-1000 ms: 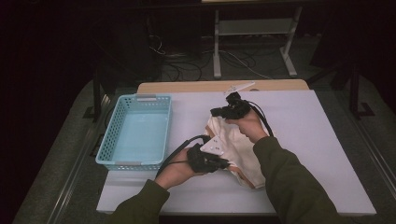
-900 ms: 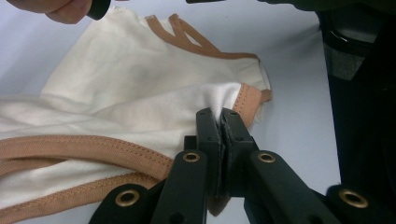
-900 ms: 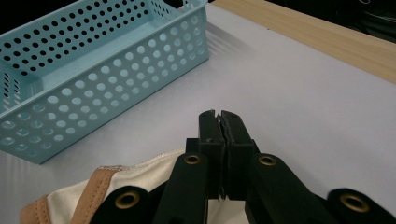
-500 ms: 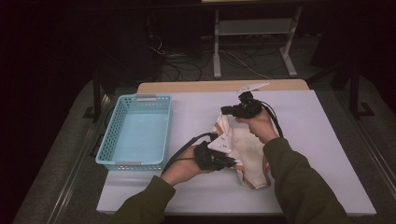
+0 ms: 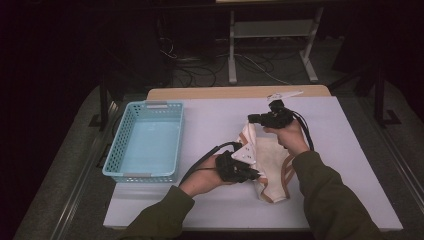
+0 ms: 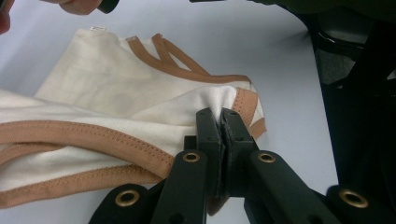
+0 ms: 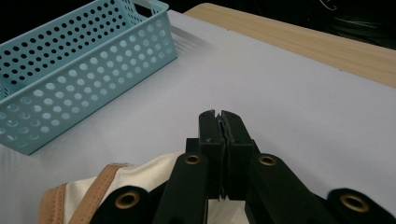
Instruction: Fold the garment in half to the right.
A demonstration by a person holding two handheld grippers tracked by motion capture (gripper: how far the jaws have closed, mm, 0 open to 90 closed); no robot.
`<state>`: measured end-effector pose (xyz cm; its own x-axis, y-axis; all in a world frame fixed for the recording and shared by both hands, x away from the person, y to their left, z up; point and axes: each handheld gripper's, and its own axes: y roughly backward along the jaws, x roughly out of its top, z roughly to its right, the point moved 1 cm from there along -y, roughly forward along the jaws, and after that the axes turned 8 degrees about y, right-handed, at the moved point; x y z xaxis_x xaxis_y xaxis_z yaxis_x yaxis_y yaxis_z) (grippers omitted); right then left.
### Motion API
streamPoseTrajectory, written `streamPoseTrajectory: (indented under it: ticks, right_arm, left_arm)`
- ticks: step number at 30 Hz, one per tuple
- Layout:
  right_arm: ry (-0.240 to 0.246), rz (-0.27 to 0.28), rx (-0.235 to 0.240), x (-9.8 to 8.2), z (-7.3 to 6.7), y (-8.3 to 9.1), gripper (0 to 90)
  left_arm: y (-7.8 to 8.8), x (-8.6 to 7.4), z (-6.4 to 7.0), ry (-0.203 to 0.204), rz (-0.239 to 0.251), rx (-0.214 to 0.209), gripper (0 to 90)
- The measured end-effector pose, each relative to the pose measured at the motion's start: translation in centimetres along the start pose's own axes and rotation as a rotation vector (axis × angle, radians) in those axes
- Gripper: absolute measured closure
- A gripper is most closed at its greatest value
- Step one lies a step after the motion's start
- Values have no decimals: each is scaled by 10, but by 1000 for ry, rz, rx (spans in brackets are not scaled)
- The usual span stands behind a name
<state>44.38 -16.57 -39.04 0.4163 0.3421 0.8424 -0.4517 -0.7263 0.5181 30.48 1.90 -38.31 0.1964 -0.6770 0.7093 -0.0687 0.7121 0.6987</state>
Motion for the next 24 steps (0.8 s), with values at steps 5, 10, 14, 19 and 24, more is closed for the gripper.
streamPoseTrajectory:
  ticks: [5,10,14,19,24]
  right_arm:
    - [-12,12,-10,-6,6,9,874]
    - [-22,20,-21,-12,11,18,873]
    - [-35,24,-29,-19,16,25,873]
    - [-41,26,-40,-26,20,32,874]
    - [-52,20,-51,-35,24,39,873]
  left_arm:
    - [-4,4,0,-10,-7,-15,870]
    - [-9,7,1,-17,-9,-27,870]
    - [-13,9,1,-17,-14,-38,871]
    - [-19,11,1,-20,-25,-53,871]
    - [-24,14,1,-31,-39,-66,870]
